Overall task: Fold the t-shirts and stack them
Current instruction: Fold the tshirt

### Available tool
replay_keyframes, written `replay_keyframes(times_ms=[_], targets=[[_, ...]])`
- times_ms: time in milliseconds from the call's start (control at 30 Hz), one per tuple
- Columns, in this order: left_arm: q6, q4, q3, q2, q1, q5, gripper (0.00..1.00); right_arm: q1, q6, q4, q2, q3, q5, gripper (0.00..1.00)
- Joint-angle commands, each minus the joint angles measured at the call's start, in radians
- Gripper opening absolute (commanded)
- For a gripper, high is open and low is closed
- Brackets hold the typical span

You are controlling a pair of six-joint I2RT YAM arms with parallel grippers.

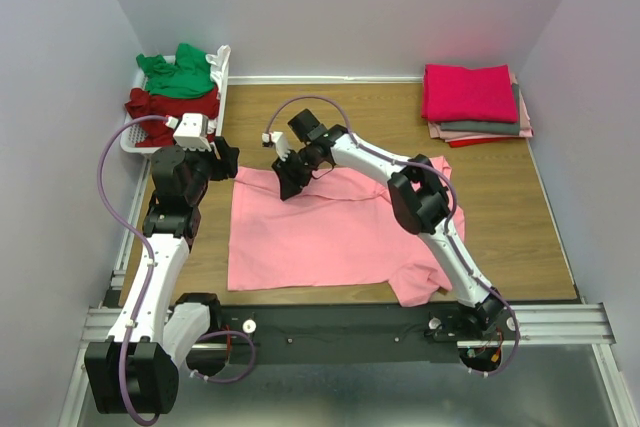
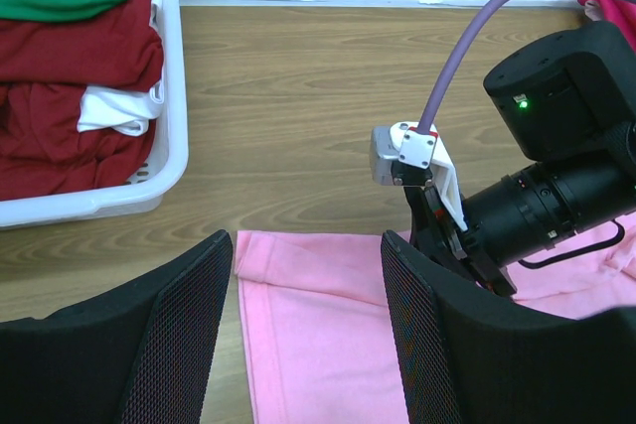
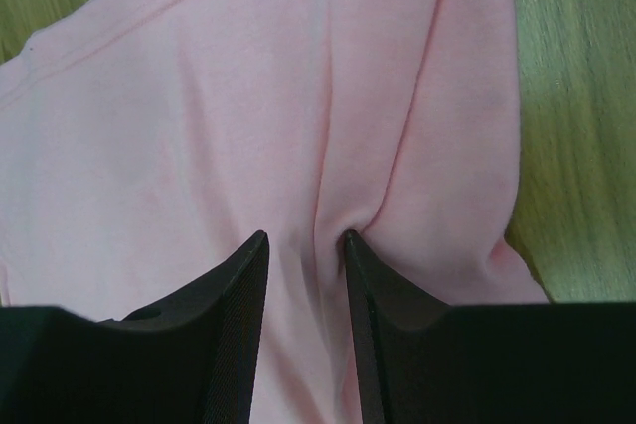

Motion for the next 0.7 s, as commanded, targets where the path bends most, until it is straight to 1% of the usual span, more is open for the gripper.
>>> replay_keyframes(times_ms=[0, 333, 667], targets=[[0.005, 0.020, -0.007, 0.000, 0.005, 0.004, 0.69, 0.012, -0.024, -0.014, -0.048, -0.006, 0.030, 0.44], [0.005, 0.020, -0.007, 0.006, 0.005, 0.010, 0.69, 0.033, -0.027, -0.016, -0.071, -0.006, 0.027, 0.45], [0.005, 0.020, -0.007, 0.006, 0.005, 0.010, 0.69, 0.061, -0.036, -0.016, -0.073, -0.043, 0.020, 0.45]])
